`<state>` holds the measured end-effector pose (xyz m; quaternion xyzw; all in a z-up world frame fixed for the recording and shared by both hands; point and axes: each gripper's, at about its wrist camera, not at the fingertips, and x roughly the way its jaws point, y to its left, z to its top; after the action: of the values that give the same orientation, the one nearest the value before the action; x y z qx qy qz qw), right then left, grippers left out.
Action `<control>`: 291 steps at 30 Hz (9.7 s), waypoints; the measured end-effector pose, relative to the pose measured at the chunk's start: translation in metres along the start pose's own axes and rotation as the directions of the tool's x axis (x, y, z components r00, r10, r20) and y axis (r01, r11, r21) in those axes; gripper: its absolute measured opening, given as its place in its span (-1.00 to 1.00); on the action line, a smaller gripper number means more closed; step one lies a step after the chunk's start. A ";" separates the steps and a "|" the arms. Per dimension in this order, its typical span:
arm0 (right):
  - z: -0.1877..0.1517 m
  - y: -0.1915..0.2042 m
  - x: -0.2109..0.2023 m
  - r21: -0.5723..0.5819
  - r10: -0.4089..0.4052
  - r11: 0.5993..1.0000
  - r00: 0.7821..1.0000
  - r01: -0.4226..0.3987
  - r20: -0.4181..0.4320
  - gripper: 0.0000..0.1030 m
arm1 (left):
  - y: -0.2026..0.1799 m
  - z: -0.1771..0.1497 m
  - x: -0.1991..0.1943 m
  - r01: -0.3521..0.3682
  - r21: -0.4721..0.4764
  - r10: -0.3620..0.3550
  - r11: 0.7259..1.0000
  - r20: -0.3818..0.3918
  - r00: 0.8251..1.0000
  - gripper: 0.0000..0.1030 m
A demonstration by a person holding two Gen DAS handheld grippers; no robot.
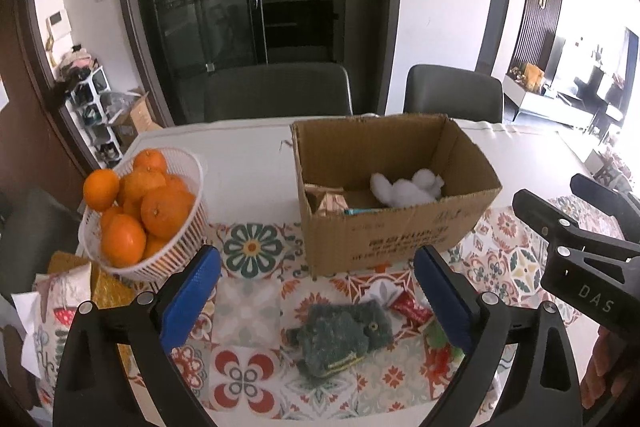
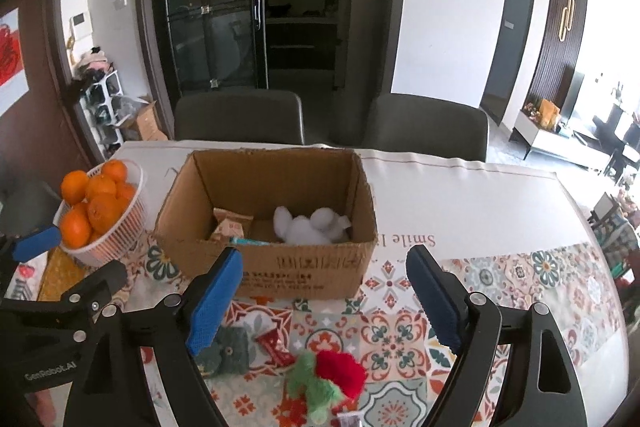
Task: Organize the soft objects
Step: 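Move both tools back toward the green knit pouch and plush, then grasp the green knit pouch with left tool while right tool grasps the red-green plush, then lift the pouch and plush and carry both over the cardboard box, then open both tools to drop the pouch and plush into the box, then move both tools back toward the red packet and white snack bar, then grasp the red snack packet with left tool while right tool grasps the white snack bar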
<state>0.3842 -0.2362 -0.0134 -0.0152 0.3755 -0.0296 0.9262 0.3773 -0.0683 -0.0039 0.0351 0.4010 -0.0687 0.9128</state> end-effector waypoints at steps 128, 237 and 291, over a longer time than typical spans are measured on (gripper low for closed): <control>-0.042 0.009 0.006 0.129 0.234 0.968 0.961 -0.216 -0.148 -0.18 | -0.001 -0.030 -0.020 0.212 -0.058 -0.209 0.976 0.045 0.977 -0.67; -0.142 -0.050 0.019 0.146 0.133 0.985 0.937 -0.090 -0.324 0.37 | -0.075 -0.106 0.030 0.069 0.042 -0.058 0.997 -0.222 0.973 0.97; -0.140 -0.085 0.088 0.237 0.148 0.970 0.911 -0.058 -0.385 -0.54 | -0.117 -0.103 0.132 0.152 -0.038 -0.156 0.988 -0.344 0.926 0.35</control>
<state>0.3466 -0.3272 -0.1707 0.1141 0.5512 -0.0244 0.8261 0.3730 -0.1848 -0.1716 0.0102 0.5570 -0.1309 0.8201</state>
